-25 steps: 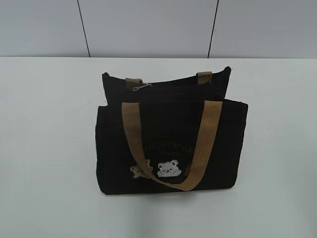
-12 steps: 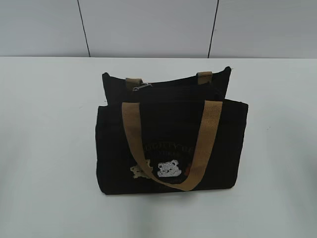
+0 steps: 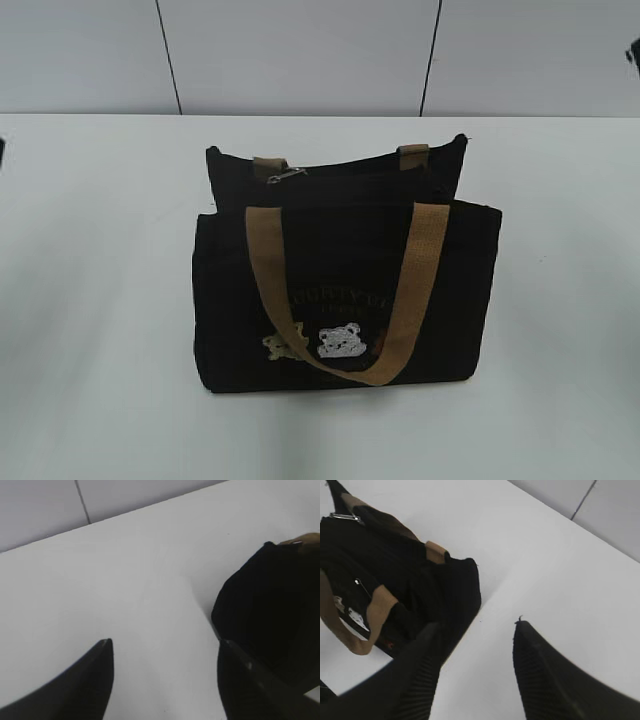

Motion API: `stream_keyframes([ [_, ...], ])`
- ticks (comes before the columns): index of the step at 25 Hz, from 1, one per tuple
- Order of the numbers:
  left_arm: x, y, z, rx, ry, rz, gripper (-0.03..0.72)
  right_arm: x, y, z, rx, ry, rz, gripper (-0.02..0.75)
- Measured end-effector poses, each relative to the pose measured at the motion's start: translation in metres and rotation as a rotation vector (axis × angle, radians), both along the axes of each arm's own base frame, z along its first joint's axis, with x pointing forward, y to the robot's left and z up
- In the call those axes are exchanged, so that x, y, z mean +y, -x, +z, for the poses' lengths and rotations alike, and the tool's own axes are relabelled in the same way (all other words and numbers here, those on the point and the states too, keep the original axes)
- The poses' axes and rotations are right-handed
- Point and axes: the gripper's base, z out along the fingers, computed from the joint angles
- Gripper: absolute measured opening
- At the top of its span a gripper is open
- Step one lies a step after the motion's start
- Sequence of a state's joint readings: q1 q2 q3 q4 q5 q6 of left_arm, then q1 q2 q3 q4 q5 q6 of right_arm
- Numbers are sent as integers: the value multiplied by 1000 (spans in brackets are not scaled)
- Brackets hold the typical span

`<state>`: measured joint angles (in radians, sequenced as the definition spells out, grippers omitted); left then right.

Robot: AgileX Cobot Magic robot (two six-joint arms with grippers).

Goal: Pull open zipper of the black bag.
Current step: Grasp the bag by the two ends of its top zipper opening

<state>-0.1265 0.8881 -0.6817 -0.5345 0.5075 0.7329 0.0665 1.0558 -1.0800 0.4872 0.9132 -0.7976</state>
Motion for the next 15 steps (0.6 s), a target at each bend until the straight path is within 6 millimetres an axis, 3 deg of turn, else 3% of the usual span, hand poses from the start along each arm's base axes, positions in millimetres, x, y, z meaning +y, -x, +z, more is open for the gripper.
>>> stream_keyframes([
  [8, -25, -42, -13, 25, -81, -334, 480, 19, -50, 12, 2, -26, 237, 358],
  [15, -43, -89, -29, 42, -83, -562, 473, 35, -85, 6, -58, -82, 454, 357],
])
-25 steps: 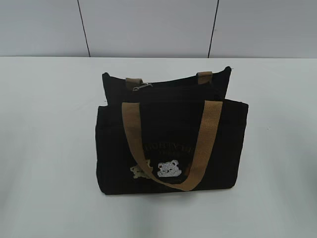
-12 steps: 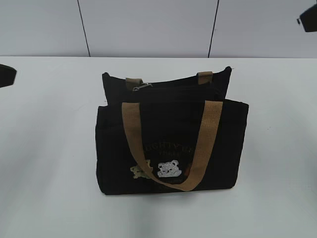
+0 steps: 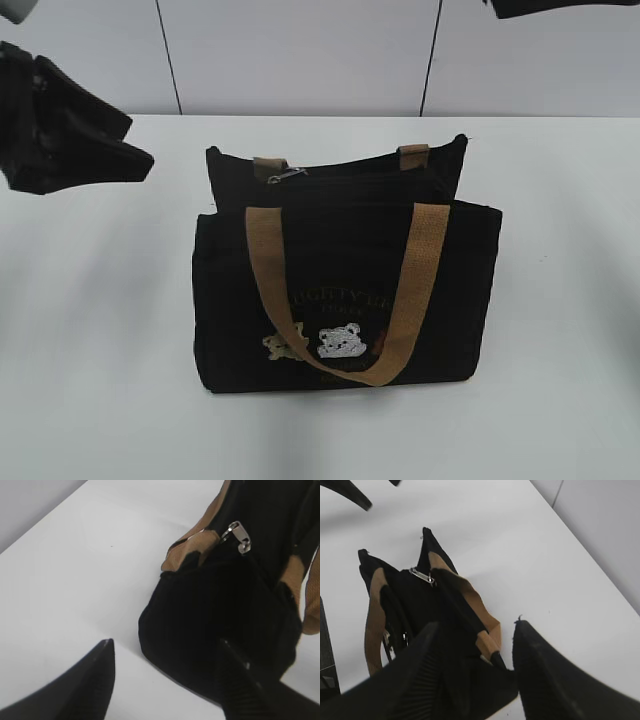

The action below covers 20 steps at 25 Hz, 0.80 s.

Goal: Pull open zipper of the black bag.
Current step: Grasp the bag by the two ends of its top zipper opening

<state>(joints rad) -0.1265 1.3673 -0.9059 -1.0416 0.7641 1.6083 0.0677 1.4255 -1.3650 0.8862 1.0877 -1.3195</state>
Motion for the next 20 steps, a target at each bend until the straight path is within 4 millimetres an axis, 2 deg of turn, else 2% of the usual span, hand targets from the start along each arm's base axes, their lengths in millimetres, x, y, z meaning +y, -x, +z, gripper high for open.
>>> stream_keyframes([
  [4, -7, -27, -12, -12, -1, -68, 468, 17, -13, -4, -22, -26, 88, 357],
  [11, -19, -56, -33, -52, -19, -294, 426, 68, -31, -17, 2, -32, 241, 357],
  [14, -24, -66, -35, -53, 26, -333, 412, 85, -36, -27, 30, -28, 283, 357],
  [20, -28, -72, -34, -70, 85, -335, 405, 107, -44, -55, 107, -14, 335, 357],
])
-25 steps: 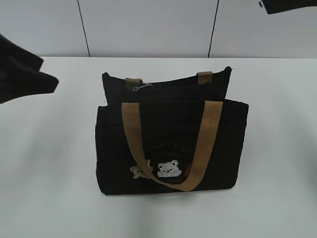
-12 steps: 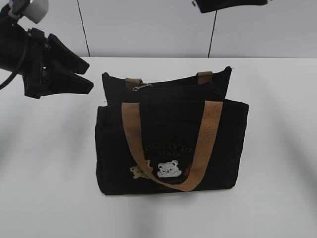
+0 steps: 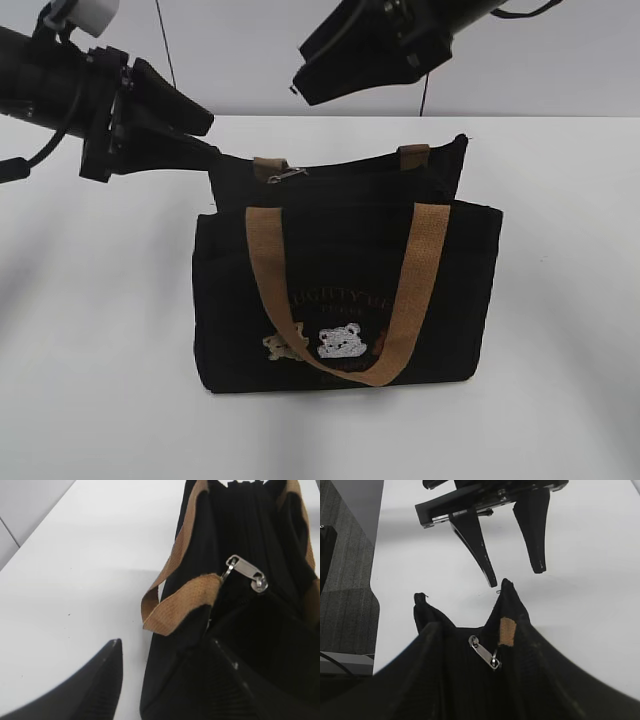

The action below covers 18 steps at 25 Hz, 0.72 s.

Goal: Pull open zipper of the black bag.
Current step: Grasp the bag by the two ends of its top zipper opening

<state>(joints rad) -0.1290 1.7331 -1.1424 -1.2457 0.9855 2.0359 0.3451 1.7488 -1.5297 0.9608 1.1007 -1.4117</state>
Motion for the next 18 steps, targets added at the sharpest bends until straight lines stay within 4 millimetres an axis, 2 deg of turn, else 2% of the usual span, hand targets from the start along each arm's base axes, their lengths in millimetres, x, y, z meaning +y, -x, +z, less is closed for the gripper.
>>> stream_keyframes([
  [7, -1, 2, 0, -2, 7, -29, 405, 5, -5, -12, 39, -6, 3, 357],
  [11, -3, -3, -16, 25, 4, -51, 404, 6, -5, -11, 40, -15, 1, 357],
  [14, -4, -4, -19, 36, 15, -54, 404, 7, -5, -11, 40, -14, 4, 357],
  [16, -5, -5, -18, 36, 33, -48, 392, 10, -3, -11, 35, -14, 18, 357],
  [18, -5, -5, -17, 37, 39, -49, 342, 16, 0, -12, 22, -11, 44, 357],
])
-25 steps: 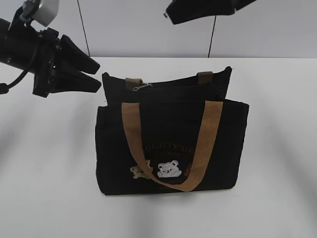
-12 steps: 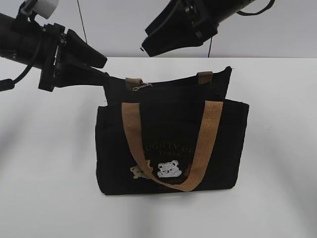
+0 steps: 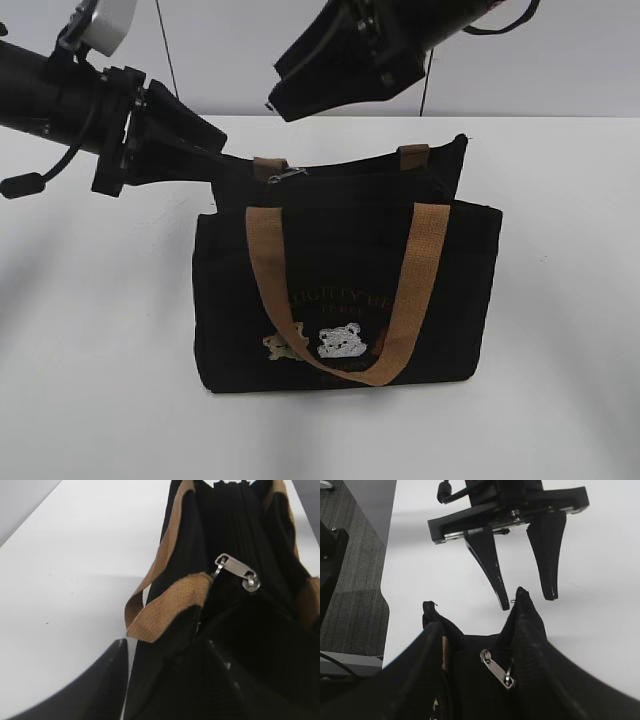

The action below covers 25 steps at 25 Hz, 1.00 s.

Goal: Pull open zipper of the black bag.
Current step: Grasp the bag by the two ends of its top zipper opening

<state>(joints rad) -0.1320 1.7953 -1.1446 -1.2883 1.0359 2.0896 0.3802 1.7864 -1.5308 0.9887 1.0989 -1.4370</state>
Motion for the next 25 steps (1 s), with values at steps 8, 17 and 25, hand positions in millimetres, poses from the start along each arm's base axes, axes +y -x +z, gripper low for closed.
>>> stream_keyframes([
  [8, 0, 2, -1, -2, -17, -28, 54, 10, -5, -19, 14, 21, 41, 357],
  [17, 0, 2, -1, -2, -18, -33, 54, 12, -10, -32, -45, 36, 104, 357],
  [25, 0, 2, -1, -7, -28, -42, 54, 12, -10, -31, -149, 39, 174, 354],
])
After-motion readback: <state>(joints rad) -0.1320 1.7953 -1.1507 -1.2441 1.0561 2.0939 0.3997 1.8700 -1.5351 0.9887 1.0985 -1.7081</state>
